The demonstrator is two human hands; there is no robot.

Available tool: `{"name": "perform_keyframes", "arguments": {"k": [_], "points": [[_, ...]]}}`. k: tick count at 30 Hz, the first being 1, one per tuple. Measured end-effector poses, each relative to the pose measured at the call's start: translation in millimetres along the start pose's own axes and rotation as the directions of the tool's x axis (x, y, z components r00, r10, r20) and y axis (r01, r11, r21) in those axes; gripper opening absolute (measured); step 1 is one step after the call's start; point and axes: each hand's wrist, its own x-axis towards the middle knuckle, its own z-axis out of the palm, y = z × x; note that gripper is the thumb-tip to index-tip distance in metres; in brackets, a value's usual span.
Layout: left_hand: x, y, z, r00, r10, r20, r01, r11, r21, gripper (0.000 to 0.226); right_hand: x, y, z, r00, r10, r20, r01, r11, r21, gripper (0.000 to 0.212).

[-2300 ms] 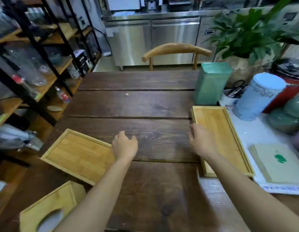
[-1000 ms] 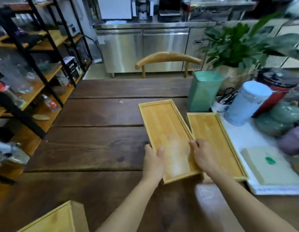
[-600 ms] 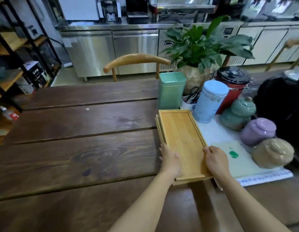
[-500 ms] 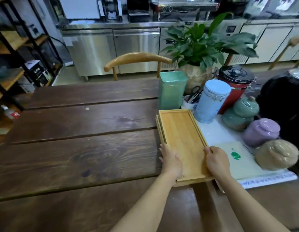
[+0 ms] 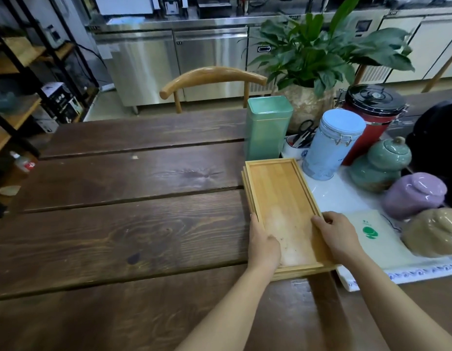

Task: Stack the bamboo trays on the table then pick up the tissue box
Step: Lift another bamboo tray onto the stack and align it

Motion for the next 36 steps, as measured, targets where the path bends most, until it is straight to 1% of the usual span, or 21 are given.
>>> {"name": "perform_keyframes", "arguments": {"k": [3,7,12,15,17,19,21,24,29,33,36], "points": [[-3,-8,2,0.999,-0.031,0.014,0.031,0.999,-0.033,0.064,2,-3,2,0.997,0.034,0.071,-0.042,0.993,0.113,0.027],[-1,-12,1,0.998,-0.038,0.047,0.041,0.996,-0.082,0.070,5,-3,-1,0.991,0.052,0.123,-0.070,0.986,0.150,0.026],[21,-1,-8,0.998,-0.022,0.053,0.029,0.990,-0.137,0.068,19,-14,-3,0.972,0.037,0.231,-0.085,0.976,0.202,0.025],[39,14,-15,0.998,0.002,0.059,0.006,0.991,-0.131,0.061,34,-26,-3,0.962,0.025,0.272,-0.093,0.966,0.240,0.027],[53,23,-18,0.998,0.029,0.064,-0.020,0.990,-0.142,0.051,44,-33,-2,0.957,-0.004,0.289,-0.069,0.967,0.244,0.032],[66,30,-21,0.996,0.049,0.076,-0.036,0.987,-0.158,0.049,55,-40,1,0.951,-0.015,0.309,-0.068,0.964,0.256,0.039],[78,34,-23,0.996,0.055,0.077,-0.042,0.985,-0.166,0.050,66,-45,4,0.946,-0.017,0.322,-0.085,0.950,0.300,0.042],[94,35,-23,0.996,0.049,0.079,-0.034,0.984,-0.175,0.059,82,-48,8,0.937,-0.002,0.349,-0.136,0.918,0.372,0.042],[105,34,-14,0.997,0.052,0.049,-0.040,0.975,-0.219,0.074,95,-43,12,0.936,0.010,0.351,-0.152,0.912,0.380,0.040],[106,30,-13,0.998,0.052,0.031,-0.043,0.966,-0.254,0.074,97,-38,14,0.933,0.001,0.359,-0.162,0.894,0.418,0.041],[104,30,-13,0.998,0.060,0.024,-0.051,0.957,-0.284,0.071,97,-38,14,0.931,-0.018,0.364,-0.151,0.889,0.432,0.037]]}}
